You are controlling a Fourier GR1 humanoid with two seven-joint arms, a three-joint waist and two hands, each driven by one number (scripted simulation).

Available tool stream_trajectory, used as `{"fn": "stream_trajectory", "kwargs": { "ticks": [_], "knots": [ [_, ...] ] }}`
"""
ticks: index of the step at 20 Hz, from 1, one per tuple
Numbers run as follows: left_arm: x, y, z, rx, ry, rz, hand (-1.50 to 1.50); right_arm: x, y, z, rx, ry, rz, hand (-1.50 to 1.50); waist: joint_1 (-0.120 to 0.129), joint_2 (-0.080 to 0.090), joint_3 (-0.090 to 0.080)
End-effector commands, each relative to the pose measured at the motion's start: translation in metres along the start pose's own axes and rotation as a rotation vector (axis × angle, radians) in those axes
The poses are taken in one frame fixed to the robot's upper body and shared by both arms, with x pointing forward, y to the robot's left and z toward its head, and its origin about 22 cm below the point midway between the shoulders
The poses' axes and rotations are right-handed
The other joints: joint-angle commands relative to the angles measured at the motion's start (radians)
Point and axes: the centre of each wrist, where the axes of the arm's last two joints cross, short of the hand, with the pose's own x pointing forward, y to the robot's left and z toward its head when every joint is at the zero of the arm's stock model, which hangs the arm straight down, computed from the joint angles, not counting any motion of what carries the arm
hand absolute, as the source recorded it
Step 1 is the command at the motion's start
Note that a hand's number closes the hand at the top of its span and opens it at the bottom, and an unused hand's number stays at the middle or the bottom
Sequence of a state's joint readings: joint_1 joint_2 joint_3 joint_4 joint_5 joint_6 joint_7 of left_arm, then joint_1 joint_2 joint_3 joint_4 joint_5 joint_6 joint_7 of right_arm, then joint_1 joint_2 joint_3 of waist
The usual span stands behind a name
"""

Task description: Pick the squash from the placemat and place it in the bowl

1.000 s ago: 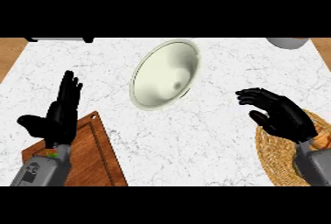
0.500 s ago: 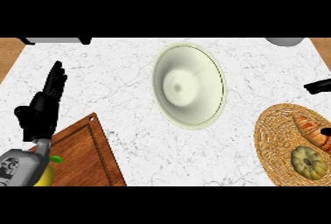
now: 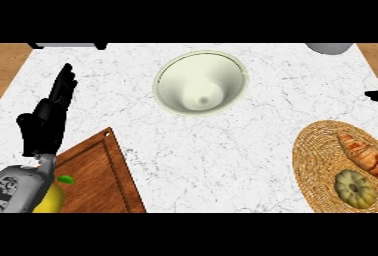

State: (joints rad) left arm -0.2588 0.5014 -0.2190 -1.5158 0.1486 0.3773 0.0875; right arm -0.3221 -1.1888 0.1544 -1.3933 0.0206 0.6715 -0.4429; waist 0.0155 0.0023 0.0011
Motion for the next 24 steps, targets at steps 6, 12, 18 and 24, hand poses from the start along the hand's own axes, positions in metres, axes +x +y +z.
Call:
{"fn": "stream_trajectory", "kwargs": {
  "ticks": [6, 12, 18, 24],
  "knots": [
    [0.002, -0.008, 0.001, -0.003, -0.013, -0.019, 0.00, 0.037, 0.030, -0.042, 0.340, 0.117, 0.318, -1.50, 0.011, 0.001, -0.002],
    [-0.007, -0.003, 0.008, 0.002, 0.018, -0.017, 0.00, 0.058, 0.056, -0.064, 0.474, 0.134, 0.349, -1.50, -0.011, -0.003, -0.002],
    [0.019, -0.009, -0.009, 0.008, 0.001, -0.022, 0.00, 0.066, 0.080, -0.091, 0.586, 0.186, 0.408, -1.50, -0.015, -0.002, -0.002],
    [0.000, 0.006, 0.001, 0.000, 0.006, -0.014, 0.00, 0.038, 0.110, -0.087, 0.646, 0.320, 0.513, -1.50, -0.012, -0.001, -0.001]
  ]
}}
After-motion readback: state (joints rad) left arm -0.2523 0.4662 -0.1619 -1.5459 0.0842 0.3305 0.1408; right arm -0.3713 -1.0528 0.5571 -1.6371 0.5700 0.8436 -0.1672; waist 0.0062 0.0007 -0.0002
